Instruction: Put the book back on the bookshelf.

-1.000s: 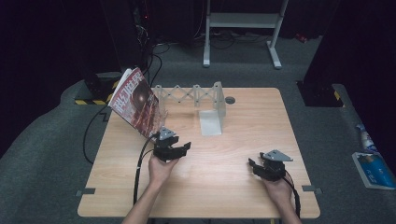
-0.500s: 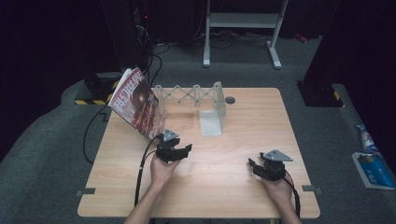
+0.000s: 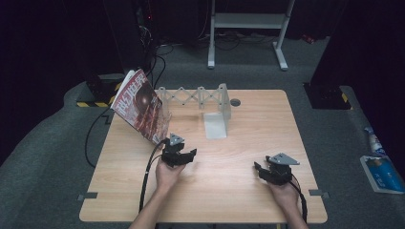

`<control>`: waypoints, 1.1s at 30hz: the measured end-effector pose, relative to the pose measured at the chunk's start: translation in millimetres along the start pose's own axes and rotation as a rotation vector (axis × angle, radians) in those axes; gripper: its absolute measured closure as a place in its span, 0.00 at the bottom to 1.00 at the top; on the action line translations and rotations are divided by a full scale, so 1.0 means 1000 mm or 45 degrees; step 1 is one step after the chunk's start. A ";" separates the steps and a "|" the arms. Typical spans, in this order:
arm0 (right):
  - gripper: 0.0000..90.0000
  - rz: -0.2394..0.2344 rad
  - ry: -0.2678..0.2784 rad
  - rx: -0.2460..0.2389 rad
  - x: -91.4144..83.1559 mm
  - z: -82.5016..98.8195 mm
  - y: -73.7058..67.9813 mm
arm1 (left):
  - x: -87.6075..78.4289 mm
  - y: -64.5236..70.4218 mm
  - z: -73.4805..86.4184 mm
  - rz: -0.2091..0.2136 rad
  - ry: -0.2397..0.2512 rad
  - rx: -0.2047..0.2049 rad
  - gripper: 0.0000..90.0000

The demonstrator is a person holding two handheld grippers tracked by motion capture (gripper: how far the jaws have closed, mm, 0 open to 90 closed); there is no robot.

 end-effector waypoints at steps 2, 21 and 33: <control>0.46 0.000 0.000 0.000 0.000 0.000 0.000 | 0.001 0.000 0.001 -0.004 -0.008 -0.002 0.43; 0.46 0.000 0.000 -0.001 0.000 0.000 0.000 | 0.012 0.001 0.008 -0.043 -0.022 0.027 0.43; 0.46 0.000 0.001 -0.004 0.000 0.000 0.000 | 0.017 0.000 0.014 -0.068 -0.029 0.038 0.43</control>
Point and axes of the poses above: each handheld gripper's, and its own axes: x roughly forward along the jaws, z roughly out of its underside, y roughly to its right, the point moved 5 cm from there along x, roughly forward along the jaws, and after that the axes turned 7 degrees about y, right-handed, at the moved point
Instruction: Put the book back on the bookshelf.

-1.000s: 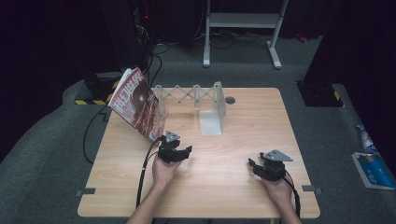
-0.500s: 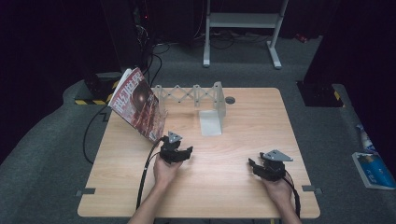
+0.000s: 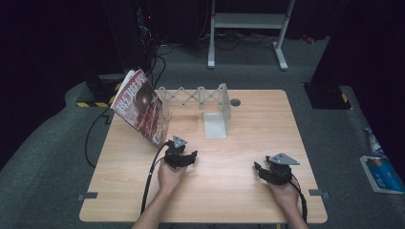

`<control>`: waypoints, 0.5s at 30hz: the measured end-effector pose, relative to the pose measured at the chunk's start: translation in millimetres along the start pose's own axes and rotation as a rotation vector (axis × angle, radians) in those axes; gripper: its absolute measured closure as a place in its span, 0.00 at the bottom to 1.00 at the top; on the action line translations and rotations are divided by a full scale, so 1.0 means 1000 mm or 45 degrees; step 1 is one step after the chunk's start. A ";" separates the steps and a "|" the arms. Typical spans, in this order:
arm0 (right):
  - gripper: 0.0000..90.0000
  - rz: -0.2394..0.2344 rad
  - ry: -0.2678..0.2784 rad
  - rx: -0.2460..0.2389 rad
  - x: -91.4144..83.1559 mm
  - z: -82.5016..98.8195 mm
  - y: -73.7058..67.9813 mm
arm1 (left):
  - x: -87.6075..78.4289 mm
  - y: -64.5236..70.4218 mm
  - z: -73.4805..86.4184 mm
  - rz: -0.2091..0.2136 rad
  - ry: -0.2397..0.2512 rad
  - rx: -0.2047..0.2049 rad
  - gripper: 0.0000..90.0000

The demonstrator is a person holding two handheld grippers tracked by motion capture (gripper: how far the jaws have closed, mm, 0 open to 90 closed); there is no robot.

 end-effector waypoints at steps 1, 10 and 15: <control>0.46 0.000 0.000 -0.001 0.000 0.000 0.000 | 0.001 0.000 0.000 -0.004 0.000 0.000 0.43; 0.46 0.000 0.000 0.000 0.000 0.000 0.000 | 0.004 0.001 0.004 -0.018 0.000 0.003 0.43; 0.46 0.000 0.000 0.000 0.000 0.000 0.000 | 0.004 0.000 0.006 -0.025 0.006 0.005 0.43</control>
Point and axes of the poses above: each handheld gripper's, and its own axes: x roughly forward along the jaws, z roughly out of its underside, y roughly to its right, the point moved 5 cm from there along x, roughly forward along the jaws, and after that the axes turned 7 degrees about y, right-handed, at the moved point
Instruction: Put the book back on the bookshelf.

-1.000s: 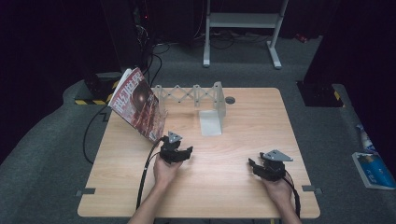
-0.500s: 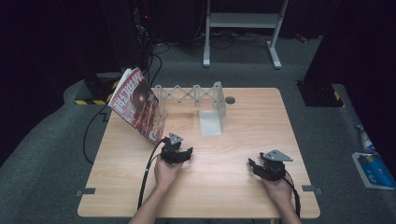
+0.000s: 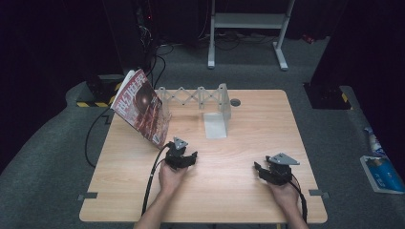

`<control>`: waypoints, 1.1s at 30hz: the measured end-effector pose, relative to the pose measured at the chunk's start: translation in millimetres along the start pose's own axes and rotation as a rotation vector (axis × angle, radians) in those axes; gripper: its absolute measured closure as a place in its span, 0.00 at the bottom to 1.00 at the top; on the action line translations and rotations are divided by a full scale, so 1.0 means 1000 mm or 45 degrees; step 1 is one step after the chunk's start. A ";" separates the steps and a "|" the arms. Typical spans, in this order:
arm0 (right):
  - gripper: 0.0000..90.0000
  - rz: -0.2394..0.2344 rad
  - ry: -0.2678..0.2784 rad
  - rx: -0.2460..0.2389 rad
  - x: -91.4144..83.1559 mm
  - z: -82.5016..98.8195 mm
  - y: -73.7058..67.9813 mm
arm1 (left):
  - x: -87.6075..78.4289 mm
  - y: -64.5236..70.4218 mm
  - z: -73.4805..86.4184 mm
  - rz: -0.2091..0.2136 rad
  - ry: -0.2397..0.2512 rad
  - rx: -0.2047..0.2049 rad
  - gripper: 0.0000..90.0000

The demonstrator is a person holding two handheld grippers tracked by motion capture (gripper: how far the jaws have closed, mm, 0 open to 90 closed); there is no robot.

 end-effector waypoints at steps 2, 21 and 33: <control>0.46 0.000 0.000 0.000 0.000 0.000 0.000 | 0.000 0.000 0.000 -0.003 -0.001 0.004 0.43; 0.45 0.002 0.000 0.002 0.000 0.000 0.000 | -0.001 0.005 0.007 -0.045 0.061 0.054 0.41; 0.45 0.003 -0.001 0.003 0.000 0.000 0.000 | -0.002 0.006 0.007 -0.048 0.064 0.054 0.41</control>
Point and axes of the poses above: each handheld gripper's, and its own axes: x roughly forward along the jaws, z roughly out of its underside, y roughly to its right, the point moved 5 cm from there along x, roughly forward along the jaws, and after that the axes turned 7 degrees about y, right-handed, at the moved point
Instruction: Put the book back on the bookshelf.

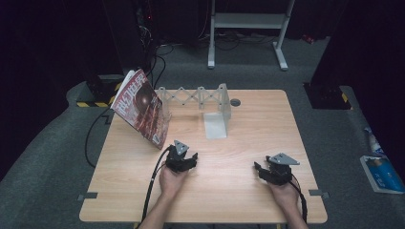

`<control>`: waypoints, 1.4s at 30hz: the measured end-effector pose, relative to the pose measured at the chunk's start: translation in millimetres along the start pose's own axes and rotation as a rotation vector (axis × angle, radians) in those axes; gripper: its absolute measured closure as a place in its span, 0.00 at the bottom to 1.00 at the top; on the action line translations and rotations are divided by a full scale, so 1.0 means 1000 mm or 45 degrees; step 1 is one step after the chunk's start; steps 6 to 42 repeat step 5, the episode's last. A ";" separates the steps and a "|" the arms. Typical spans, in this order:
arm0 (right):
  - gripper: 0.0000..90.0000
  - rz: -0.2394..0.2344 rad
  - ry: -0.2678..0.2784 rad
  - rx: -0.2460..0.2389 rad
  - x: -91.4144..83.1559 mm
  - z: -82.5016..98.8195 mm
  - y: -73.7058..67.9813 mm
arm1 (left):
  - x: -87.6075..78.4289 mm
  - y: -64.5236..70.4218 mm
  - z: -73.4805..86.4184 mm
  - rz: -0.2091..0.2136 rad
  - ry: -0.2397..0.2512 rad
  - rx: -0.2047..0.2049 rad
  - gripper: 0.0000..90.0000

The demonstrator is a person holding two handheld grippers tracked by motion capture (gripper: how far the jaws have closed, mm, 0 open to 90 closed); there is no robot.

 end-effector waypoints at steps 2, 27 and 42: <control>0.45 0.000 0.000 0.000 0.000 0.000 0.000 | 0.000 0.000 0.000 0.000 -0.001 0.000 0.41; 0.45 -0.001 0.000 -0.001 0.000 0.000 0.000 | 0.000 0.000 0.000 0.000 0.000 0.000 0.40; 0.45 -0.001 0.000 -0.001 0.000 0.000 0.000 | 0.000 0.000 0.000 0.000 0.000 0.000 0.40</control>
Point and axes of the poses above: each handheld gripper's, and its own axes: x roughly forward along the jaws, z roughly out of its underside, y roughly to its right, the point moved 5 cm from there along x, roughly forward along the jaws, and after that the axes turned 7 degrees about y, right-handed, at the moved point
